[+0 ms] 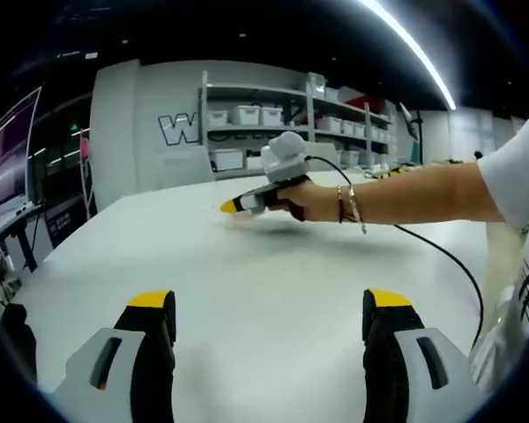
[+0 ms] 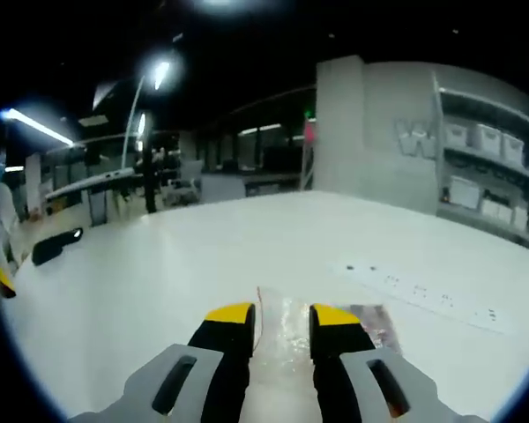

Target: Open the resealable bag by pulling the two sides of the seal apart until the entire bag opening is separated and visibly accessible.

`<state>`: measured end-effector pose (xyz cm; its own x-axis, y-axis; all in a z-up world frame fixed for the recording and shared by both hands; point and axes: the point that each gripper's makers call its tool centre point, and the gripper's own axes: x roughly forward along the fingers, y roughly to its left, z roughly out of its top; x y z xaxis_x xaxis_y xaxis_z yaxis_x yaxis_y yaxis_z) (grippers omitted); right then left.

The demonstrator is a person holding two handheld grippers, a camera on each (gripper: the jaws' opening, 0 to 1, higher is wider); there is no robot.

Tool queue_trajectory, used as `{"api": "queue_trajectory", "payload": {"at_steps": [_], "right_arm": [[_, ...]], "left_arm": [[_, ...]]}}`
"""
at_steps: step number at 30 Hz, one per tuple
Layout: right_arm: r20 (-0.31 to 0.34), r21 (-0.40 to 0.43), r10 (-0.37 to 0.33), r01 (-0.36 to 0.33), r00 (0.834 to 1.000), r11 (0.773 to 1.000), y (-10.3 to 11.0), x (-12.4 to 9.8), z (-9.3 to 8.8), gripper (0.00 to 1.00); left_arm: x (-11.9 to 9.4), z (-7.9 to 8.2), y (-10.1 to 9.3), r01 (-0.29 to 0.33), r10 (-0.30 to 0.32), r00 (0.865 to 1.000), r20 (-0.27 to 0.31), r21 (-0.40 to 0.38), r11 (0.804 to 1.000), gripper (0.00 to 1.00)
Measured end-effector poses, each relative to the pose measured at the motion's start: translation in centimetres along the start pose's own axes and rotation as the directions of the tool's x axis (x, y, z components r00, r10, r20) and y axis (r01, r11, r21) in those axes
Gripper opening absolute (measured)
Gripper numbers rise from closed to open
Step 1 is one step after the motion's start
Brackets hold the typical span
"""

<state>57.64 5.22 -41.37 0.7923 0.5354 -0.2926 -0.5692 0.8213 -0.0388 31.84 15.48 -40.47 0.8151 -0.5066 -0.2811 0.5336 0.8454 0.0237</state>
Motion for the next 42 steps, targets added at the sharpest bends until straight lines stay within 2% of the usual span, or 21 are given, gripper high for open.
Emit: {"api": "queue_trajectory", "payload": {"at_steps": [14, 22, 27, 36, 42], "right_arm": [[-0.012, -0.005, -0.004, 0.004, 1.000, 1.000, -0.1, 0.2, -0.1, 0.35], [-0.018, -0.003, -0.022, 0.022, 1.000, 1.000, -0.7, 0.4, -0.2, 0.45], [-0.020, 0.013, -0.038, 0.038, 0.999, 0.999, -1.3, 0.4, -0.1, 0.56], [-0.030, 0.078, -0.077, 0.079, 0.997, 0.994, -2.6, 0.3, -0.4, 0.89], [-0.044, 0.111, -0.087, 0.092, 0.995, 0.990, -3.1, -0.2, -1.4, 0.97]], "left_arm": [[-0.5, -0.2, 0.0, -0.010, 0.010, 1.000, 0.002, -0.003, 1.000, 0.87], [-0.6, 0.1, 0.0, -0.017, 0.017, 1.000, 0.006, 0.000, 1.000, 0.87], [-0.6, 0.1, -0.1, -0.020, 0.020, 1.000, 0.005, 0.000, 1.000, 0.88], [-1.1, 0.0, 0.2, -0.037, 0.037, 0.999, -0.001, -0.001, 0.999, 0.89], [-1.3, -0.4, 0.5, -0.043, 0.043, 0.999, -0.012, -0.007, 0.999, 0.89]]}}
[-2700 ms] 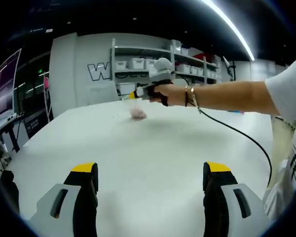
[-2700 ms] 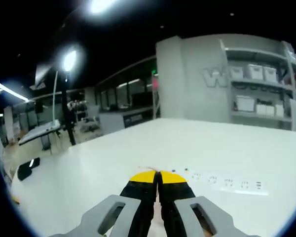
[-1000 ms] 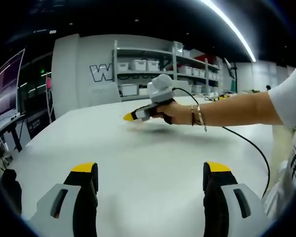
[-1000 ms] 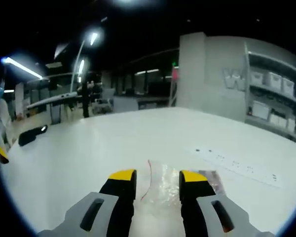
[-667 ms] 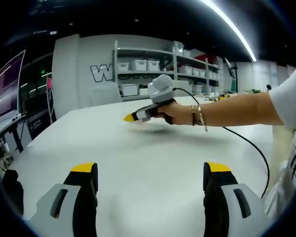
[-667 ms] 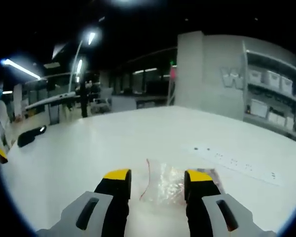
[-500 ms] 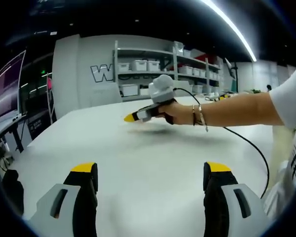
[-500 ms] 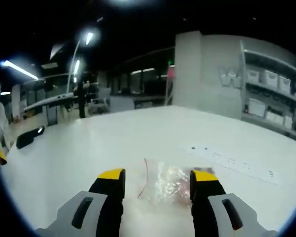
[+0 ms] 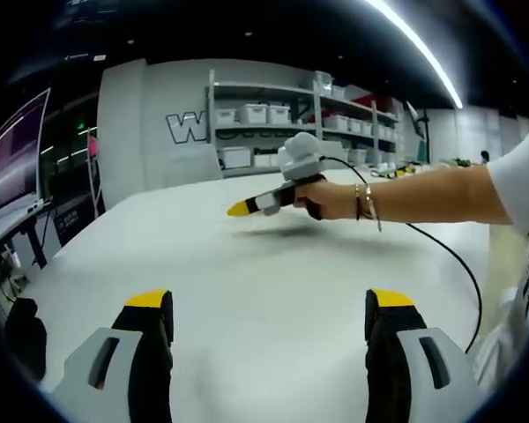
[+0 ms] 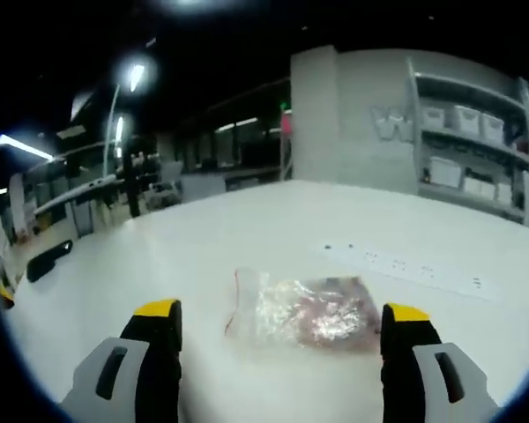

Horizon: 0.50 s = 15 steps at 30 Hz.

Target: Open the resealable bag by pulling the two sides of the seal apart until the entire bag opening is separated and visibly accessible.

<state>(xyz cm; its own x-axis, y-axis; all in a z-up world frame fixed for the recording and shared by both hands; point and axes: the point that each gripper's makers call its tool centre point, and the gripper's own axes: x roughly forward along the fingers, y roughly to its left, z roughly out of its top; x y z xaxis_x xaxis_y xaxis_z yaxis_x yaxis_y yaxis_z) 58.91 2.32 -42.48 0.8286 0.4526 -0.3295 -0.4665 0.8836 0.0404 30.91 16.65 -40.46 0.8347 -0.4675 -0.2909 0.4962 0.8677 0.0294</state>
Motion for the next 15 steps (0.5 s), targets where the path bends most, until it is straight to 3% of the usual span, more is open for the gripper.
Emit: {"api": "queue_trajectory", "payload": {"at_steps": [15], "right_arm": [[0.014, 0.037, 0.003, -0.003, 1.000, 0.999, 0.2, -2.0, -0.2, 1.00]], "left_arm": [[-0.7, 0.0, 0.6, -0.012, 0.012, 1.000, 0.002, -0.010, 1.000, 0.88]]}}
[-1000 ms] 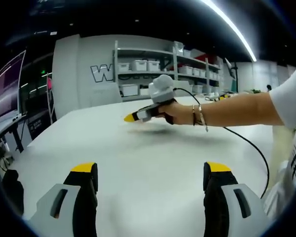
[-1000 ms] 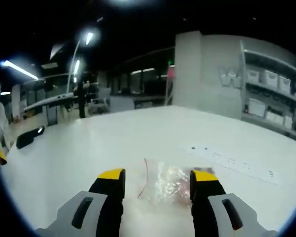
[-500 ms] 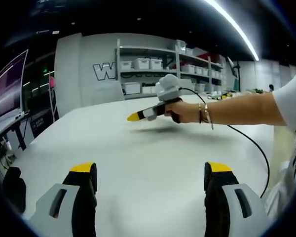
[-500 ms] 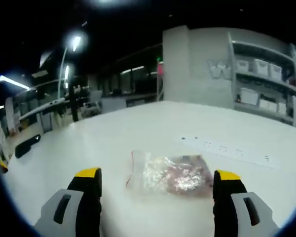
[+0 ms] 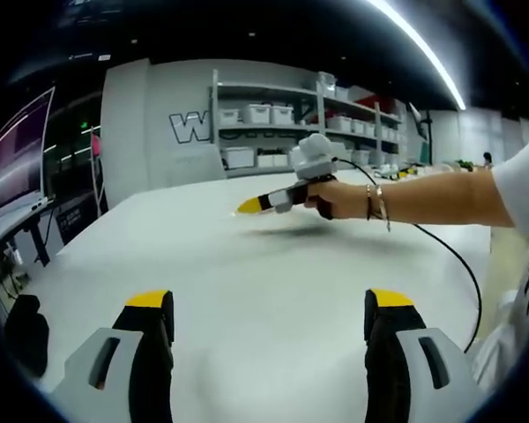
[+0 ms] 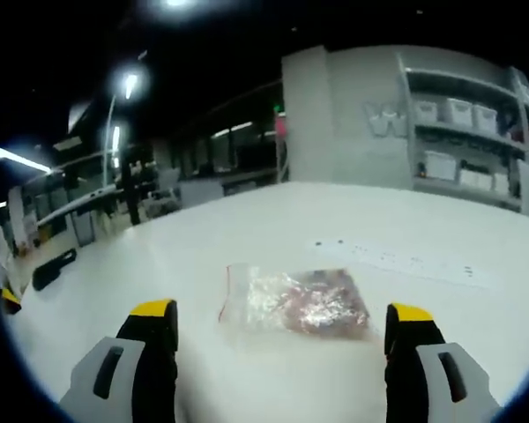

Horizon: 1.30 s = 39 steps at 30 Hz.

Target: Open the resealable bag by pulling the two sides of the seal apart until the entire bag opening is separated and visibly accessible.

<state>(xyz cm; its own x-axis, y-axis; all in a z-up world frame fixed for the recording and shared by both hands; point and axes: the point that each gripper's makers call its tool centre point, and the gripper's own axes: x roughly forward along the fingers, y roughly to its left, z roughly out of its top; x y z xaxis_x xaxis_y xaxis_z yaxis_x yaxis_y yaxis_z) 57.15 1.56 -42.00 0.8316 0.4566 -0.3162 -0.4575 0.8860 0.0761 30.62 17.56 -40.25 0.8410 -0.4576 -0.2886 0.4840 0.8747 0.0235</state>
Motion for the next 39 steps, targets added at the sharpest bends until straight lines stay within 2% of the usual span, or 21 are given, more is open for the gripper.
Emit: {"api": "queue_trajectory", "payload": {"at_steps": [12, 22, 39], "right_arm": [[0.013, 0.023, -0.014, 0.014, 1.000, 1.000, -1.2, -2.3, -0.1, 0.98], [0.045, 0.013, 0.004, -0.005, 0.999, 1.000, -0.9, -5.1, -0.1, 0.97], [0.105, 0.064, 0.007, -0.014, 0.994, 0.998, -1.8, -11.4, -1.1, 0.96]], "left_arm": [[-0.2, 0.4, -0.2, -0.003, 0.003, 1.000, 0.006, 0.005, 1.000, 0.89], [-0.3, 0.4, -0.5, -0.006, 0.006, 1.000, 0.005, 0.006, 1.000, 0.89], [-0.5, 0.6, -0.9, -0.004, 0.004, 1.000, 0.008, 0.012, 1.000, 0.88]]}}
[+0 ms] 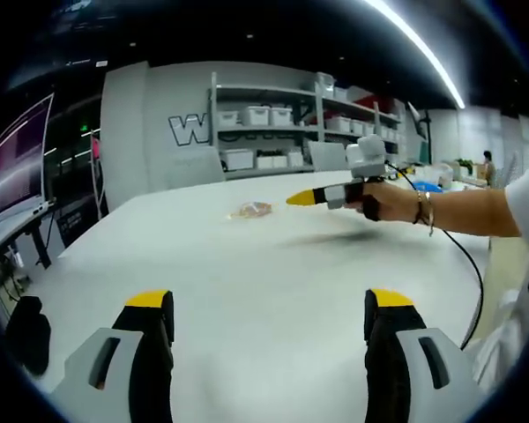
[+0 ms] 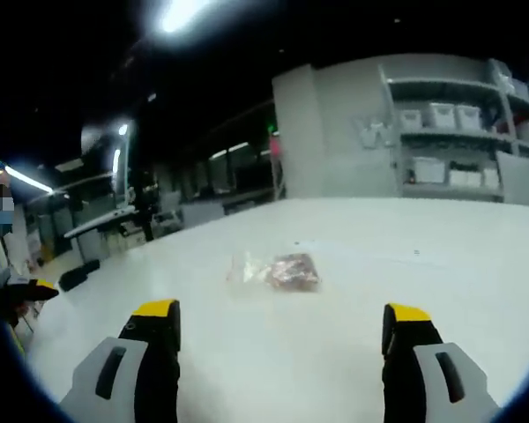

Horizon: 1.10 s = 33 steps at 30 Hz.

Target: Open the resealable bag by pulling the two sides of the seal apart until the entire bag opening is separated and visibly accessible.

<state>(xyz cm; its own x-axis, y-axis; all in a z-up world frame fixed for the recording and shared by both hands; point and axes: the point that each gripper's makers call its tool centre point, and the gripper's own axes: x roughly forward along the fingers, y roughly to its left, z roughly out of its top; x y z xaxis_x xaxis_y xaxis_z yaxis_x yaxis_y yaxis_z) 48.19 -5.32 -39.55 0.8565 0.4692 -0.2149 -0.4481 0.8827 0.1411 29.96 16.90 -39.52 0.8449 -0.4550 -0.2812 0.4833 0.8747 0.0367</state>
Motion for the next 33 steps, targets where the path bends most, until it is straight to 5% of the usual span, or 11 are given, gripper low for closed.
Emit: {"api": "queue_trajectory", "payload": {"at_steps": [33], "right_arm": [[0.113, 0.060, -0.035, 0.028, 0.993, 0.998, -0.6, -12.2, -0.9, 0.95]], "left_arm": [[-0.8, -0.8, 0.0, -0.003, 0.003, 1.000, -0.001, -0.016, 1.000, 0.88]]}}
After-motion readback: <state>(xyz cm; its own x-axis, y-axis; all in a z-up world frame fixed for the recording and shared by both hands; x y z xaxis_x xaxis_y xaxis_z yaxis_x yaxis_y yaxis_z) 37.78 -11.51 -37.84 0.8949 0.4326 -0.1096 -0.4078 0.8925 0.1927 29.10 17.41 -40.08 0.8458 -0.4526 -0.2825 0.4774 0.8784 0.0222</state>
